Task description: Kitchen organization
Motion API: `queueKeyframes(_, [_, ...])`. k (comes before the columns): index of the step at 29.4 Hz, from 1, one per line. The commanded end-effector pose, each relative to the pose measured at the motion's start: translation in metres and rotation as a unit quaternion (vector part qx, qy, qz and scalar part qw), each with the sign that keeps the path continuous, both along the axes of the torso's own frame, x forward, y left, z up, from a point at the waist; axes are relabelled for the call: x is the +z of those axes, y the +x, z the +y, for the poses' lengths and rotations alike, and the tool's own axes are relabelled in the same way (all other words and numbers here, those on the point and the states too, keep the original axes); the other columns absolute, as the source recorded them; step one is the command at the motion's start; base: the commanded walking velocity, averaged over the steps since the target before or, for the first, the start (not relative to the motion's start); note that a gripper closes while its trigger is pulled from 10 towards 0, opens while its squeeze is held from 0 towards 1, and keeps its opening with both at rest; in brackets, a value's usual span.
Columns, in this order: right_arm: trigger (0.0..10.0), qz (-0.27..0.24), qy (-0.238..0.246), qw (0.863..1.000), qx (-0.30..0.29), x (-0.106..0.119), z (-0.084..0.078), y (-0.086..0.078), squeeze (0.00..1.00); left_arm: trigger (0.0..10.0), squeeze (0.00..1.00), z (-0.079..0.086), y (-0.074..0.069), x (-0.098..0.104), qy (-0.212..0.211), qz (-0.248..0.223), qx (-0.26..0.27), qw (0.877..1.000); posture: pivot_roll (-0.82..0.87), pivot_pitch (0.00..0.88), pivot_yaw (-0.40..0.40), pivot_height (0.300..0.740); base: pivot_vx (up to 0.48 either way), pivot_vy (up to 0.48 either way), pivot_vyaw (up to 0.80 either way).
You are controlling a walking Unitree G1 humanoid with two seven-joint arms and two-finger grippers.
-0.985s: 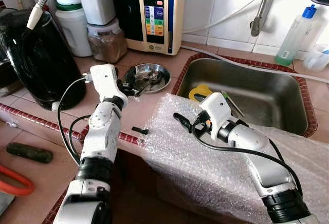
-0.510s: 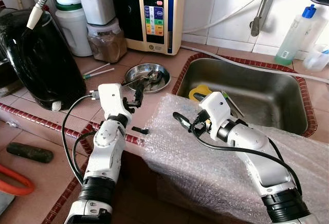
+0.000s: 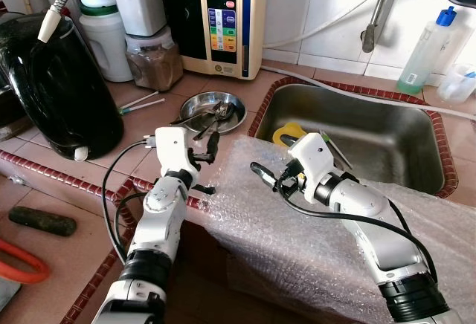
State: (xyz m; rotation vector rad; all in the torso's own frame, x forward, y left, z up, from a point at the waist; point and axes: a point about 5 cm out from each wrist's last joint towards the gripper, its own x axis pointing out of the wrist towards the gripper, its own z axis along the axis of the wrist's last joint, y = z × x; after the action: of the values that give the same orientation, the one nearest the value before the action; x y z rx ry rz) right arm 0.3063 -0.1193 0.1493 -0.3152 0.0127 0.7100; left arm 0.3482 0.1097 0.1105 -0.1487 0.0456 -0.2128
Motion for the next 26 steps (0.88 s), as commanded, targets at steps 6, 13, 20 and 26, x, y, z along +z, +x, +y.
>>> queueKeyframes(6, [10.0,-0.006,0.000,1.000,-0.003,0.003,-0.002,-0.002,0.00,10.0,0.00,-0.004,0.007,-0.001,0.017,0.014,-0.018,1.000,-0.09,0.000,0.056,0.740,0.000,0.000,0.00])
queueKeyframes(13, [10.0,-0.006,-0.002,1.000,-0.004,0.003,-0.004,-0.002,0.00,9.5,0.00,0.000,0.013,0.002,0.019,0.008,-0.001,1.000,-0.09,0.000,0.058,0.740,0.000,0.000,0.00])
queueKeyframes(20, [10.0,-0.006,-0.003,1.000,-0.004,0.003,-0.004,-0.002,0.00,3.4,0.00,0.003,0.016,0.002,0.020,0.007,0.007,1.000,-0.09,0.000,0.058,0.740,0.000,0.000,0.00])
queueKeyframes(26, [10.0,-0.006,-0.003,1.000,-0.004,0.003,-0.004,-0.002,0.00,0.0,0.00,0.004,0.018,0.004,0.014,0.006,0.011,1.000,-0.09,0.000,0.057,0.740,0.000,0.000,0.00])
